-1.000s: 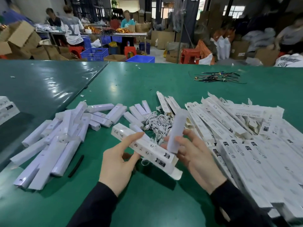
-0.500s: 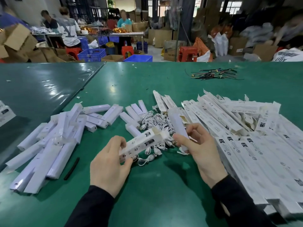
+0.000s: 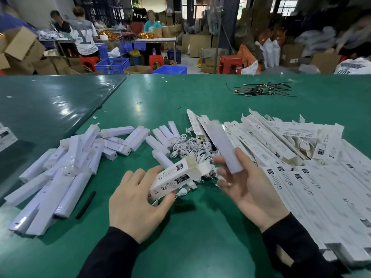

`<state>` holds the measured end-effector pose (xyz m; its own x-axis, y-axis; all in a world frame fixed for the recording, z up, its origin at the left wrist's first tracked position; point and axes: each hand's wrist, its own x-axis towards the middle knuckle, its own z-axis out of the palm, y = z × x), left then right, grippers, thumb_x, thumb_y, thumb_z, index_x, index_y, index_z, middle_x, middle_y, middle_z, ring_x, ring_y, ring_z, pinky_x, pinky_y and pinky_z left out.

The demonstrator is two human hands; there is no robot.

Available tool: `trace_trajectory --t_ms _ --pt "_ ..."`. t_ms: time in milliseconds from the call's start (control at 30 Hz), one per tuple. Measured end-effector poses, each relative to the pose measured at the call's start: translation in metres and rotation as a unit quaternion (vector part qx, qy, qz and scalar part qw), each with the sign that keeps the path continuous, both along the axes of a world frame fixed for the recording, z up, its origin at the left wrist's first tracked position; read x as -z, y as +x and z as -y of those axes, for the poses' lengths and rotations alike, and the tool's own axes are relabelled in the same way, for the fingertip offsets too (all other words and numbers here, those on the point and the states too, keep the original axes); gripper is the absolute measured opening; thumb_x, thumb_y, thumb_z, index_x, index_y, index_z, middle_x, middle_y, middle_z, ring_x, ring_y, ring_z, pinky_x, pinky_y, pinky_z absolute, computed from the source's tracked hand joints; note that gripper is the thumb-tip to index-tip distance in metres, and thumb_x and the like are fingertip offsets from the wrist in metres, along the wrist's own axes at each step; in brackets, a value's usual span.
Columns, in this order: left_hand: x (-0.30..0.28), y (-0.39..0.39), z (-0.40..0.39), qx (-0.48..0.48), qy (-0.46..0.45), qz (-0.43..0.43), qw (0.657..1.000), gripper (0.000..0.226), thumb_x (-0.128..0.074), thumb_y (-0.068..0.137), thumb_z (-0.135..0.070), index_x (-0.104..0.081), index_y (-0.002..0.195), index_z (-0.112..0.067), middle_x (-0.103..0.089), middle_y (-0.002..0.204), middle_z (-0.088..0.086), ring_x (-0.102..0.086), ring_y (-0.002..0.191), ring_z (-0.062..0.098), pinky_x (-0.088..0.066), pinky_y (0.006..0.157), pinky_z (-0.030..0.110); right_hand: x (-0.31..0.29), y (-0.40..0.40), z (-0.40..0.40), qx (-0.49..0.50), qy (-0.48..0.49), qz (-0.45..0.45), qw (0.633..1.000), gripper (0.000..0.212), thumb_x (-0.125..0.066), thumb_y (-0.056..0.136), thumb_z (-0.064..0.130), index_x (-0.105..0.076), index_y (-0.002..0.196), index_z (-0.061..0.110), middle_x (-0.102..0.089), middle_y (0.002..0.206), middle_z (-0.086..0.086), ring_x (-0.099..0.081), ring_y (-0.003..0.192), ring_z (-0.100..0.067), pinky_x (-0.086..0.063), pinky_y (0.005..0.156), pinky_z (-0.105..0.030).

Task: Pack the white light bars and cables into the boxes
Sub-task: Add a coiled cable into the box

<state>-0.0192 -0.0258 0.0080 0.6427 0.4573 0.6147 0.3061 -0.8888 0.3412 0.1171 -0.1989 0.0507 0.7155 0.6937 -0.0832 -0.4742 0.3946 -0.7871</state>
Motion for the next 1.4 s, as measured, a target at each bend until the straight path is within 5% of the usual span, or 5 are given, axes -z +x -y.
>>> trace_trajectory --t_ms 167,467,700,1133,1400 --pt "0.003 0.0 -0.006 0.053 0.005 -0.027 0.998 0.033 -0.058 0.078 -0.04 -0.074 0.1 -0.023 -0.063 0.079 -0.006 -0.059 0.075 0.025 -0.04 0.071 0.034 -0.003 0.001 0.002 0.027 0.067 -0.023 0.997 0.04 -0.052 0.093 0.017 -0.052 0.129 -0.001 -0.069 0.121 -0.013 -0.071 0.099 -0.024 -0.059 0.081 -0.032" --pt "0.001 -0.002 -0.008 0.001 -0.008 -0.033 0.999 0.049 -0.082 0.075 -0.017 -0.066 0.121 -0.013 -0.059 0.075 0.0 -0.052 0.061 0.027 -0.046 0.057 0.037 -0.01 0.004 0.014 0.128 -0.13 0.183 0.966 0.041 -0.075 0.06 0.032 -0.075 0.098 0.015 -0.061 0.062 0.012 -0.038 0.045 -0.004 -0.037 0.043 -0.011" --pt "0.0 -0.003 -0.007 0.0 -0.007 -0.052 0.999 0.049 -0.084 0.07 -0.013 -0.066 0.116 -0.015 -0.058 0.075 -0.001 -0.053 0.062 0.028 -0.043 0.055 0.036 -0.005 0.0 0.009 0.137 -0.102 0.242 0.955 0.028 -0.074 0.065 0.035 -0.079 0.084 0.015 -0.053 0.07 -0.008 -0.043 0.055 -0.01 -0.038 0.05 -0.017" --pt "-0.004 -0.004 -0.008 0.012 0.03 -0.046 0.998 0.058 -0.086 0.067 -0.01 -0.065 0.121 -0.01 -0.053 0.071 0.001 -0.051 0.06 0.028 -0.042 0.054 0.036 -0.004 0.003 0.011 0.122 -0.132 0.282 0.942 0.023 -0.073 0.067 0.033 -0.076 0.084 0.017 -0.057 0.064 0.008 -0.043 0.057 -0.008 -0.038 0.054 -0.015" --pt "-0.006 -0.006 -0.003 0.131 -0.035 -0.042 0.99 0.08 -0.053 0.074 -0.015 -0.026 0.149 -0.017 -0.05 0.102 -0.005 -0.047 0.081 0.016 -0.041 0.073 0.035 0.001 0.002 0.009 0.076 -0.151 0.335 0.927 0.022 -0.074 0.07 0.028 -0.073 0.091 0.022 -0.066 0.074 0.011 -0.053 0.059 -0.001 -0.043 0.057 -0.011"
